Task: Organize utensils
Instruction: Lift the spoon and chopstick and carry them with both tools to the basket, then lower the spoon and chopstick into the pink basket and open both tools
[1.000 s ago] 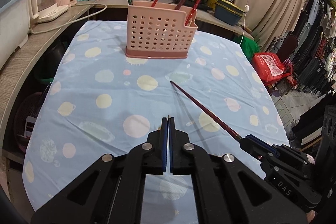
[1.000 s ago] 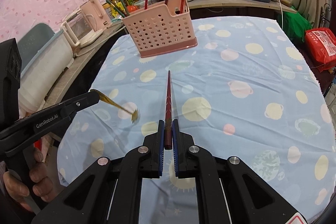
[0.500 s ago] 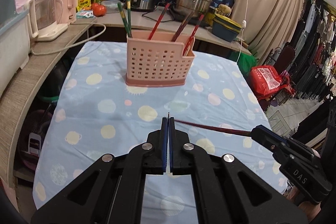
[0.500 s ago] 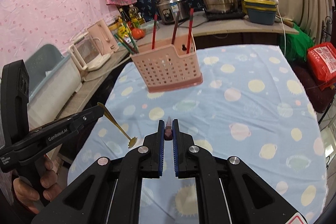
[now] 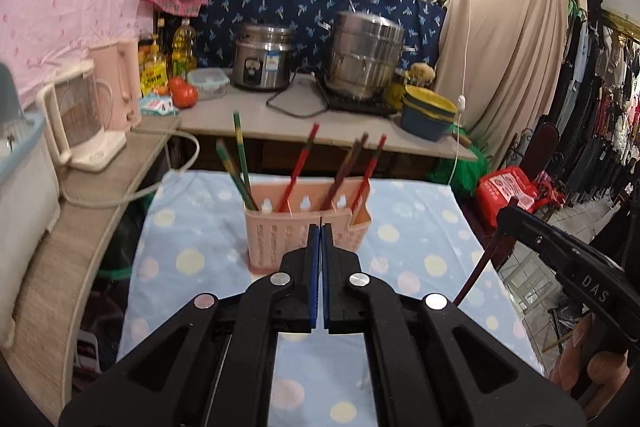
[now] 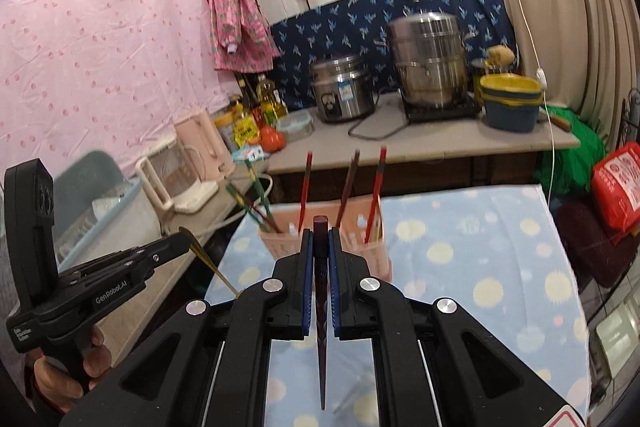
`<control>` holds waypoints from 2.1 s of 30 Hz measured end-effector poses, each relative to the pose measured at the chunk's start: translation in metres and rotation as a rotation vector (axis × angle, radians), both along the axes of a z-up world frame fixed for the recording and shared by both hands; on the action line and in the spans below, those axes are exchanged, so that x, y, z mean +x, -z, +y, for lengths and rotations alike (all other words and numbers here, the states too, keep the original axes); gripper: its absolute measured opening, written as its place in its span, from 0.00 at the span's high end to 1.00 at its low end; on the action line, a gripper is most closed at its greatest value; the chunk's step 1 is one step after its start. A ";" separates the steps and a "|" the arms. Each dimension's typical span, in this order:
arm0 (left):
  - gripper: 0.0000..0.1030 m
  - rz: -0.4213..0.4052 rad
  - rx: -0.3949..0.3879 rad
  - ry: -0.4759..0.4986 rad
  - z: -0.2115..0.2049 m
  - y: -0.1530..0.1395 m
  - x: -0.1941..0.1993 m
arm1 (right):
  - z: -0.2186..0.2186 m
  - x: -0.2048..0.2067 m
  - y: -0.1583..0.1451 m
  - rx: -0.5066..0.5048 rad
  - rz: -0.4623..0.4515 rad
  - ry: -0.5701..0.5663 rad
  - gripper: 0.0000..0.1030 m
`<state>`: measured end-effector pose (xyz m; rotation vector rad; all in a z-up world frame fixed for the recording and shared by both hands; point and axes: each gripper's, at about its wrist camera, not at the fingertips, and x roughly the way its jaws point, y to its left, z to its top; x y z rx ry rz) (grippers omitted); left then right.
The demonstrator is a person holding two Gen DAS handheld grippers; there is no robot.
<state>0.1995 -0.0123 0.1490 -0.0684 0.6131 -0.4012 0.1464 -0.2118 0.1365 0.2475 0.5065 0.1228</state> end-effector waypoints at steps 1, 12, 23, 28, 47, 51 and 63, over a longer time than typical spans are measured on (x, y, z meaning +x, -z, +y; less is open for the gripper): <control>1.00 -0.011 -0.004 -0.004 0.000 -0.006 0.007 | -0.001 0.008 -0.009 0.000 -0.020 0.004 0.93; 1.00 -0.068 -0.046 -0.028 -0.003 -0.039 0.079 | -0.011 0.095 -0.070 0.055 -0.157 0.062 0.93; 0.99 -0.001 -0.036 -0.038 -0.008 0.000 0.134 | -0.002 0.163 -0.021 0.047 -0.074 0.068 0.93; 0.97 0.043 -0.039 -0.048 -0.008 0.026 0.142 | 0.004 0.169 0.009 0.030 -0.017 0.053 0.91; 0.64 0.068 -0.004 -0.124 0.002 0.040 0.097 | 0.013 0.110 0.037 -0.030 0.056 0.052 0.74; 0.64 0.083 0.035 -0.129 -0.002 0.048 0.074 | 0.021 0.087 0.051 -0.073 0.084 0.043 0.74; 0.64 0.129 0.095 -0.159 -0.006 0.075 0.014 | 0.039 0.022 0.088 -0.102 0.163 0.019 0.74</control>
